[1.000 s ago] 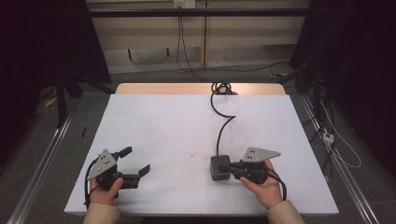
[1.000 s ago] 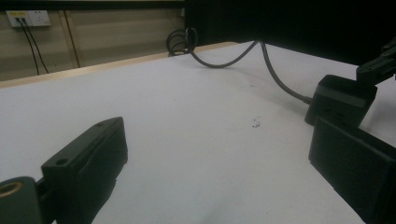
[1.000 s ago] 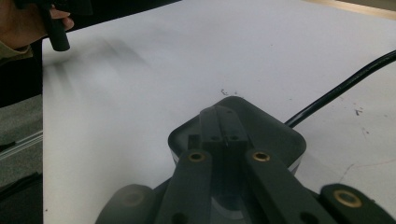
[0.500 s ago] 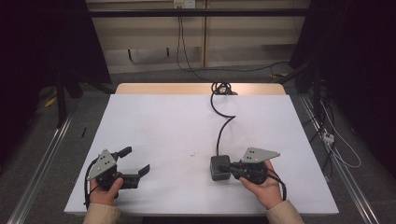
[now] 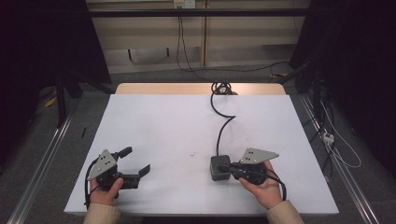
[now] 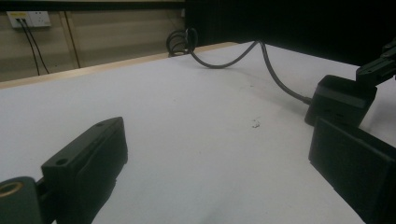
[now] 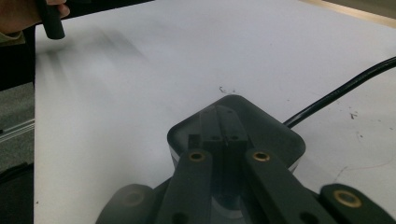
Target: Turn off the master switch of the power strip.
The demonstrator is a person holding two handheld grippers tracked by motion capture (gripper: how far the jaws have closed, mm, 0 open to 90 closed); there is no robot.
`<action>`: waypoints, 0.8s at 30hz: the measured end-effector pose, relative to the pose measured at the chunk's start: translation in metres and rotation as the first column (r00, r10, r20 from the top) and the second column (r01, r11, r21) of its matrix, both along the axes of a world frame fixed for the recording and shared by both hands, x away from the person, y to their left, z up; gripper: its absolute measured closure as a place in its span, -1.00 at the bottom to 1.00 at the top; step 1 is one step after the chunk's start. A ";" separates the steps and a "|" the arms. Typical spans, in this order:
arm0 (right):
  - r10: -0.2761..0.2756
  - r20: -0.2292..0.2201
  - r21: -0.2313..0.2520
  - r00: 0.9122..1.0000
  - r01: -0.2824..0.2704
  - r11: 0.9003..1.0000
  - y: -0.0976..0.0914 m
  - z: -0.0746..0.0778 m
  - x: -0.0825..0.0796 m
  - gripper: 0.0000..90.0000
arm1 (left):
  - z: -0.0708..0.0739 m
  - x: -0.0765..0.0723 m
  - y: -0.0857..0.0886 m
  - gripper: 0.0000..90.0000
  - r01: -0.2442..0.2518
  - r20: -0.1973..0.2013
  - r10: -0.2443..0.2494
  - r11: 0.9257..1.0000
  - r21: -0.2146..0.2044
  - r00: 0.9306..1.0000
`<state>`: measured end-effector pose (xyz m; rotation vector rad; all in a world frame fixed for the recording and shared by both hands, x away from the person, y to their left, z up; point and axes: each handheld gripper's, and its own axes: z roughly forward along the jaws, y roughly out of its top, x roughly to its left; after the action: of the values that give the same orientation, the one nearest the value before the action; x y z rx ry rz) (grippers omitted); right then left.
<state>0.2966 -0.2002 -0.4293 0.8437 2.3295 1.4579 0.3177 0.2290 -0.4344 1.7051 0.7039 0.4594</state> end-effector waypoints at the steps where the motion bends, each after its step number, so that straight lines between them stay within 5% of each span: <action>1: 0.000 -0.001 0.001 1.000 0.000 1.000 0.000 0.000 0.000 1.00 | 0.000 0.000 0.000 -0.91 0.001 0.000 -0.001 1.000 0.000 1.000; 24: 0.001 -0.007 0.019 1.000 -0.001 1.000 -0.001 -0.001 0.001 1.00 | 0.000 0.001 0.001 -0.91 -0.003 -0.003 0.003 1.000 -0.001 1.000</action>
<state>0.2972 -0.2017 -0.4302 0.8544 2.3249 1.4824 0.3184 0.2305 -0.4345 1.7048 0.7084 0.4584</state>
